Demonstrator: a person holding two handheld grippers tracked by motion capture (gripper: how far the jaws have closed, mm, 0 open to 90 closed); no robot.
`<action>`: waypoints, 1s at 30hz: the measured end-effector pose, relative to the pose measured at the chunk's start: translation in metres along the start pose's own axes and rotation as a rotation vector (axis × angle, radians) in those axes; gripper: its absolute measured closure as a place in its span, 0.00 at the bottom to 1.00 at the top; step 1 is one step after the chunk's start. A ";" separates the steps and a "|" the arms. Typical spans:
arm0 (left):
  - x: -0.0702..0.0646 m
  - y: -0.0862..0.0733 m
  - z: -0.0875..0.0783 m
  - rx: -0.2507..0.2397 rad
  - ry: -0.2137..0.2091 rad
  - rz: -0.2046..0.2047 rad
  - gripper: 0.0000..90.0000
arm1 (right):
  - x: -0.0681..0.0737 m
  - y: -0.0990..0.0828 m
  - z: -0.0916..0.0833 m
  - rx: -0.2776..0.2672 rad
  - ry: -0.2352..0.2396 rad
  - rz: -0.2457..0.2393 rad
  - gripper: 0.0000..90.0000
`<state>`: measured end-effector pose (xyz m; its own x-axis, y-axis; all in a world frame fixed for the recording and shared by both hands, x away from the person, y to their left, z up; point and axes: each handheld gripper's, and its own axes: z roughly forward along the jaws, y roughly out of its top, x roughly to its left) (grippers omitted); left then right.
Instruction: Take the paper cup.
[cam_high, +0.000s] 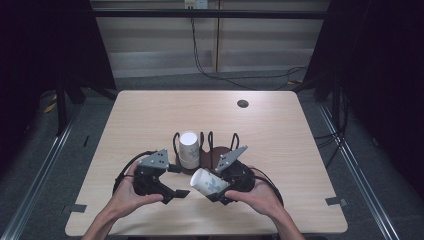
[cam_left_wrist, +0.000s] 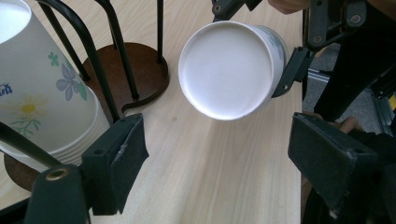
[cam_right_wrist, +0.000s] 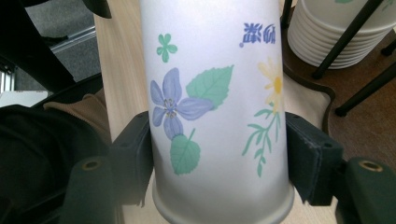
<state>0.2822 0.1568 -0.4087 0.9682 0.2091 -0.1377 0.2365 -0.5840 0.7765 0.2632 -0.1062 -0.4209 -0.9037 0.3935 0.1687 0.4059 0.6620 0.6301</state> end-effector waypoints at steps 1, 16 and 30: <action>0.000 0.000 0.001 0.000 0.003 0.004 0.20 | 0.000 0.000 0.000 0.004 0.002 -0.005 0.36; -0.006 0.002 0.011 0.076 -0.011 0.068 0.23 | 0.004 0.003 0.002 0.099 -0.010 -0.038 0.36; -0.008 0.001 0.016 0.117 -0.038 0.091 0.30 | 0.012 0.010 0.009 0.168 0.001 -0.071 0.36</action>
<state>0.2758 0.1417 -0.4167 0.9879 0.1226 -0.0948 0.1534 -0.6870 0.7103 0.2581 -0.0891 -0.4193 -0.9308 0.3420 0.1290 0.3585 0.7855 0.5045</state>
